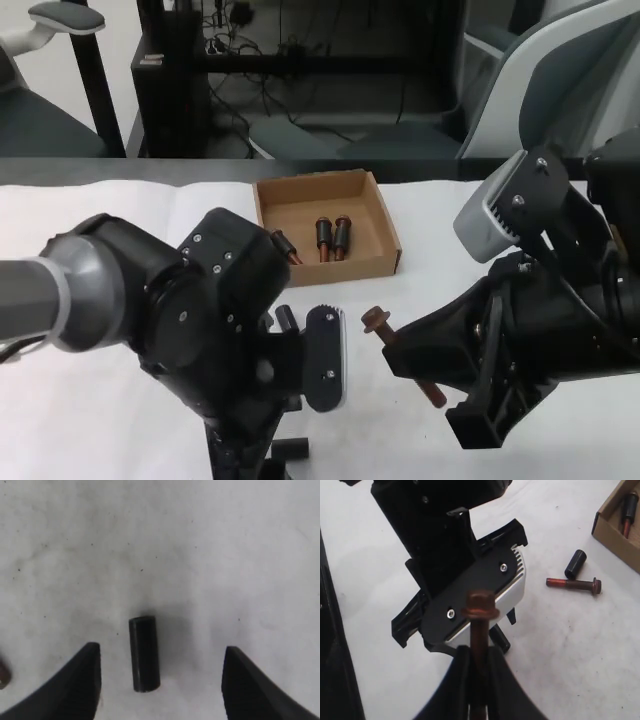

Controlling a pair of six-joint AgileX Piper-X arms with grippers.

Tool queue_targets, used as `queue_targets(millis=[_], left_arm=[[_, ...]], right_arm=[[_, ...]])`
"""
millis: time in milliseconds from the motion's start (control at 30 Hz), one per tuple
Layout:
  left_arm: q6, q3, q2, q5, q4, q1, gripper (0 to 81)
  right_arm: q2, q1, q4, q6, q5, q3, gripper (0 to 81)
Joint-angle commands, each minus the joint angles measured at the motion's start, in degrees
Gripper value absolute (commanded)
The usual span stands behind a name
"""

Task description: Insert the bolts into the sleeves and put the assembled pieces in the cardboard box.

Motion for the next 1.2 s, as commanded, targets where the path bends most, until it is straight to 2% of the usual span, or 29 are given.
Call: queue_targets(millis=[0, 800, 867, 933, 1000, 1133, 1167], left_arm=[[0.2, -0.5, 0.3, 0.6, -0.4, -0.2, 68.3], [0.2, -0.5, 8.3, 0.6, -4.0, -0.2, 68.3], [0.0, -0.7, 9.0, 0.6, -3.8, -0.2, 66.5], [0.0, -0.7, 9.2, 0.6, -3.8, -0.2, 59.5], [0.0, -0.8, 9.2, 0.6, -3.8, -0.2, 46.8], [-0.2, -1.8, 9.2, -2.0, -3.8, -0.2, 7.1], [-0.2, -2.1, 9.2, -3.0, -3.8, -0.2, 1.5]], right_arm=[[-0.8, 0.1, -0.7, -0.5, -0.7, -0.2, 0.4], [-0.8, 0.1, -0.7, -1.5, -1.6, -0.2, 0.4], [-0.8, 0.1, -0.7, -1.9, -1.8, -0.2, 0.4], [-0.8, 0.1, -0.7, -2.2, -1.8, -0.2, 0.4], [-0.8, 0.1, -0.7, -2.2, -1.8, -0.2, 0.4], [-0.8, 0.1, -0.7, -2.2, -1.8, -0.2, 0.4], [-0.8, 0.1, -0.7, -2.2, -1.8, -0.2, 0.4]])
